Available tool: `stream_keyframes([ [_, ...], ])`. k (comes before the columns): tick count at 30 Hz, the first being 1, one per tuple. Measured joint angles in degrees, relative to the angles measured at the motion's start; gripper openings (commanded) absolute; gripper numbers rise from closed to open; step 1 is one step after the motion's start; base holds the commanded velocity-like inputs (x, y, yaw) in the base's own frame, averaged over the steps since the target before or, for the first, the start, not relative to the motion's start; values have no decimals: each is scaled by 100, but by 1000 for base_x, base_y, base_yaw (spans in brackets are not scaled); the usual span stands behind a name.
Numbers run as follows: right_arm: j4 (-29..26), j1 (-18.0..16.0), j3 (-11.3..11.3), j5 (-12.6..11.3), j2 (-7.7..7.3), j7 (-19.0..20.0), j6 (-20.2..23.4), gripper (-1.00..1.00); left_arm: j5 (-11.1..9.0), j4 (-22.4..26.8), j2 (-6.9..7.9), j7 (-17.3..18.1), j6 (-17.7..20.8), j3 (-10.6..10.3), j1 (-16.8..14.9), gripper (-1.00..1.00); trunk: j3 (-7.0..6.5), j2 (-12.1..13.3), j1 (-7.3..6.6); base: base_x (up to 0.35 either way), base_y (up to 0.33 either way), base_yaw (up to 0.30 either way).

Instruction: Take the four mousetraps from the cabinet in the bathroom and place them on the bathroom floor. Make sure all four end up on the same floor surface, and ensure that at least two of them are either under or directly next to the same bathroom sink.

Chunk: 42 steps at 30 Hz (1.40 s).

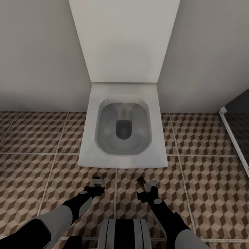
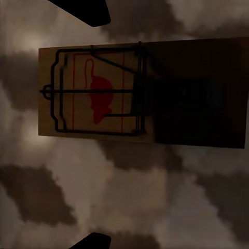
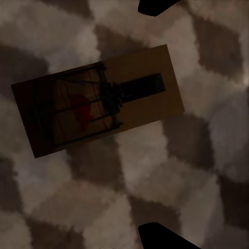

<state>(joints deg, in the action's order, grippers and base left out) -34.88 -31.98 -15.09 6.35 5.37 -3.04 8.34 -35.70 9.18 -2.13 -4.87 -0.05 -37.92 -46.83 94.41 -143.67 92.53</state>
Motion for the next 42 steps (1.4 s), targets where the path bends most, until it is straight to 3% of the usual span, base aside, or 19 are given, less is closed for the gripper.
stream_keyframes([
  [42,-7,0,0,0,-1,0,-1,100,0,0,-7,0,5,0,0,100,0,0,0,0,0,0],
])
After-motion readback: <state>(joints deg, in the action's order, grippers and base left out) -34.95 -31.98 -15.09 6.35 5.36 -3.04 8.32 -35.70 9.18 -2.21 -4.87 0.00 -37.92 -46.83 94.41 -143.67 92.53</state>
